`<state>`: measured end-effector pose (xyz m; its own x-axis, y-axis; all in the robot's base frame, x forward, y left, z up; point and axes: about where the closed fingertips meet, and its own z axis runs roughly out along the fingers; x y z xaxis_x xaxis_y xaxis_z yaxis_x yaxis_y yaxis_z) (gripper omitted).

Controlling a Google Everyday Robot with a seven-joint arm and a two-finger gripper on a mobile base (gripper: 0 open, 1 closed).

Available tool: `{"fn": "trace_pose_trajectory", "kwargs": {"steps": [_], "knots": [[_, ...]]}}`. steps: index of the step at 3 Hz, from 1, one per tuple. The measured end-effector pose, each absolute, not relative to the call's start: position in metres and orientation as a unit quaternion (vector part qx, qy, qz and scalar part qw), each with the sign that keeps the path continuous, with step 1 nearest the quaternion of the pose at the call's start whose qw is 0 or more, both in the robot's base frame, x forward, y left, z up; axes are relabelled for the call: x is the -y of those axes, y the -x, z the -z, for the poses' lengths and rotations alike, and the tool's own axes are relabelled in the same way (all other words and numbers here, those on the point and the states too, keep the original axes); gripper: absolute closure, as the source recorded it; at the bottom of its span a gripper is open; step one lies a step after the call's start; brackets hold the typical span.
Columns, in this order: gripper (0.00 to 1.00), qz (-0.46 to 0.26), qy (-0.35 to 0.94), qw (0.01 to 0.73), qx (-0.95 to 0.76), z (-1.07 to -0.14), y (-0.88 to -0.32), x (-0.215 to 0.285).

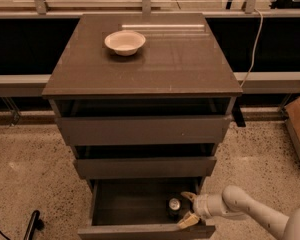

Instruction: Pick green can from bottom drawer and place on counter

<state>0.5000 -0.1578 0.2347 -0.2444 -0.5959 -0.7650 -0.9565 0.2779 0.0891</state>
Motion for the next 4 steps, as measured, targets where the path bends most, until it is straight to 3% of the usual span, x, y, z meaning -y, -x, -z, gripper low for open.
{"fn": "trace_pose_trajectory", "kwargs": {"steps": [1,3,4], "knots": [[0.14,-0.303,0.518,0.321,-0.733,-0.231,-0.502,0.151],[0.15,-0.349,0.502,0.332,-0.719,-0.221,-0.506,0.13],[0.34,-0.354,0.5,0.349,-0.709,-0.206,-0.513,0.123]]}}
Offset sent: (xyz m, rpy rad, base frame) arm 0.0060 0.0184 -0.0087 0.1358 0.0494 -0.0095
